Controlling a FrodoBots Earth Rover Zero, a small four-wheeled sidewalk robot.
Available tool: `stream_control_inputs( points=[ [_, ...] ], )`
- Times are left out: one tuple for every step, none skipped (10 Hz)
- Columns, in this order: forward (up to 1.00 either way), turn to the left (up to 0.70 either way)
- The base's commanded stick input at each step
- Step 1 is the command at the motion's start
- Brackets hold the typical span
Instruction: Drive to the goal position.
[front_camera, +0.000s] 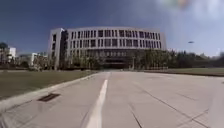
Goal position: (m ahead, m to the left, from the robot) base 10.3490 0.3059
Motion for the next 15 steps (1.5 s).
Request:
stream_control_inputs(
  points=[
    [0.7, 0.0],
    [0.7, 0.0],
    [0.7, 0.0],
    [0.7, 0.0],
    [0.7, 0.0],
    [0.7, 0.0],
    [0.7, 0.0],
    [0.7, 0.0],
    [0.7, 0.0],
    [0.7, 0.0],
    [0.7, 0.0],
    [0.7, 0.0],
    [0.7, 0.0],
    [0.7, 0.0],
    [0.7, 0.0]
  ],
)
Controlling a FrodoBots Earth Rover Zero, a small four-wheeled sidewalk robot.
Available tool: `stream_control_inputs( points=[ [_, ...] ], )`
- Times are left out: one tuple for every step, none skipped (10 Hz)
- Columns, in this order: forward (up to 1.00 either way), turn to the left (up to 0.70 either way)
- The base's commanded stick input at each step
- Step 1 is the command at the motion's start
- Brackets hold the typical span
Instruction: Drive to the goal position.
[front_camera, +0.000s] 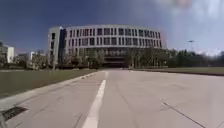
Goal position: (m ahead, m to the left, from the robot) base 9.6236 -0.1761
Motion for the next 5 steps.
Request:
stream_control_inputs(
  points=[
    [0.7, 0.0],
    [0.7, 0.0],
    [0.7, 0.0],
    [0.7, 0.0],
    [0.7, 0.0]
  ],
)
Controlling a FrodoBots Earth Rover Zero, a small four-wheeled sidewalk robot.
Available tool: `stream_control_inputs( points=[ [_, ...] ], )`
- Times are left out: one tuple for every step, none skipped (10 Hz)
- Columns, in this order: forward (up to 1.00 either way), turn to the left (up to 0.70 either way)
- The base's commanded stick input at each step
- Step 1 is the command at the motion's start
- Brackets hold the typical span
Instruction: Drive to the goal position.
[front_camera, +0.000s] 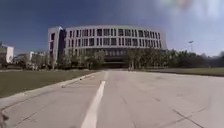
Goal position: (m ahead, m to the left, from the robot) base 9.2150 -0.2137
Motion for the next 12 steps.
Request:
stream_control_inputs(
  points=[
    [0.7, 0.0],
    [0.7, 0.0],
    [0.7, 0.0],
    [0.7, 0.0],
    [0.7, 0.0],
    [0.7, 0.0],
    [0.7, 0.0],
    [0.7, 0.0],
    [0.7, 0.0],
    [0.7, 0.0],
    [0.7, 0.0],
    [0.7, 0.0]
  ],
)
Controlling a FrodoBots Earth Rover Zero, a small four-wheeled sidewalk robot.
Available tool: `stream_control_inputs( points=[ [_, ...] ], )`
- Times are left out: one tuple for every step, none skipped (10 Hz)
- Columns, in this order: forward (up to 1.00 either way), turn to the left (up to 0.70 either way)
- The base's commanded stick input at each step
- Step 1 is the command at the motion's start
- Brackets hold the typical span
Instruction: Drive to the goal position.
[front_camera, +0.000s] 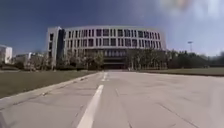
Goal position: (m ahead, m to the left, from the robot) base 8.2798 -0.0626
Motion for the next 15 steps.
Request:
stream_control_inputs(
  points=[
    [0.7, 0.0],
    [0.7, 0.0],
    [0.7, 0.0],
    [0.7, 0.0],
    [0.7, 0.0],
    [0.7, 0.0],
    [0.7, 0.0],
    [0.7, 0.0],
    [0.7, 0.0],
    [0.7, 0.0],
    [0.7, 0.0],
    [0.7, 0.0],
    [0.7, 0.14],
    [0.7, 0.28],
    [0.7, 0.35]
  ],
)
